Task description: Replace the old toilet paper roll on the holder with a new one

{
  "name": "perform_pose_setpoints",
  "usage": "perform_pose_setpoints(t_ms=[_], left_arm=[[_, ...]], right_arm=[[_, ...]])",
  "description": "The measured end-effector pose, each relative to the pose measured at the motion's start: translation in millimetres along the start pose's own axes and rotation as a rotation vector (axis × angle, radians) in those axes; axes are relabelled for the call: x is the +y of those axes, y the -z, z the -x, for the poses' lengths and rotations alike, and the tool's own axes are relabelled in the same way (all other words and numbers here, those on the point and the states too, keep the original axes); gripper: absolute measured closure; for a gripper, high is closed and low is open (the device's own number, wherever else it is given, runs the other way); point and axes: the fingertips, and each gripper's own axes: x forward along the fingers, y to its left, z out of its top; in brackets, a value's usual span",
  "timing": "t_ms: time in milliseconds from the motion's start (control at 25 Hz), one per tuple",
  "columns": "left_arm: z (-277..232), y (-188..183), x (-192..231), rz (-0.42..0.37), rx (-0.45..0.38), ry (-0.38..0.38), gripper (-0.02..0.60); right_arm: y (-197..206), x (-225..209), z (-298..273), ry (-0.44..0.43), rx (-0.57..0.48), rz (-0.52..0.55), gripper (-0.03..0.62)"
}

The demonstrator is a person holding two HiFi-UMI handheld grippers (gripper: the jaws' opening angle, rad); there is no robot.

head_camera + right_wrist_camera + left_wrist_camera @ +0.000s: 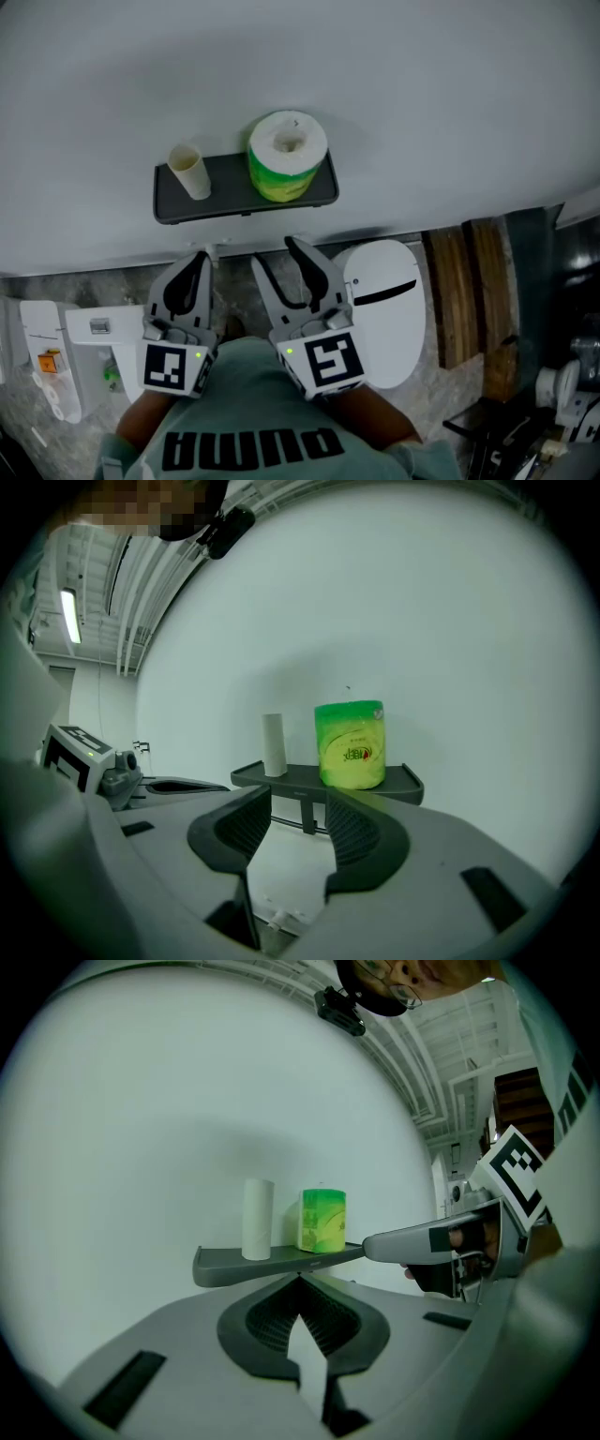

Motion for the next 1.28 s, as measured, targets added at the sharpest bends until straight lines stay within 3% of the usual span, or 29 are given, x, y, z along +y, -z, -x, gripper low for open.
perform_pose_setpoints(t_ms=[640, 1280], left_arm=[[-12.8, -4.2, -13.1, 0.005, 0.014, 0.014, 0.578], [-34.2, -26.5, -17.2, -0.021, -0.016, 0.04, 0.578]], right_arm=[[0.9, -15.6, 3.9, 0.02, 0.009, 0.021, 0.411], [-24.7, -46.6, -20.0, 0.063, -0.031, 0.011, 0.41]])
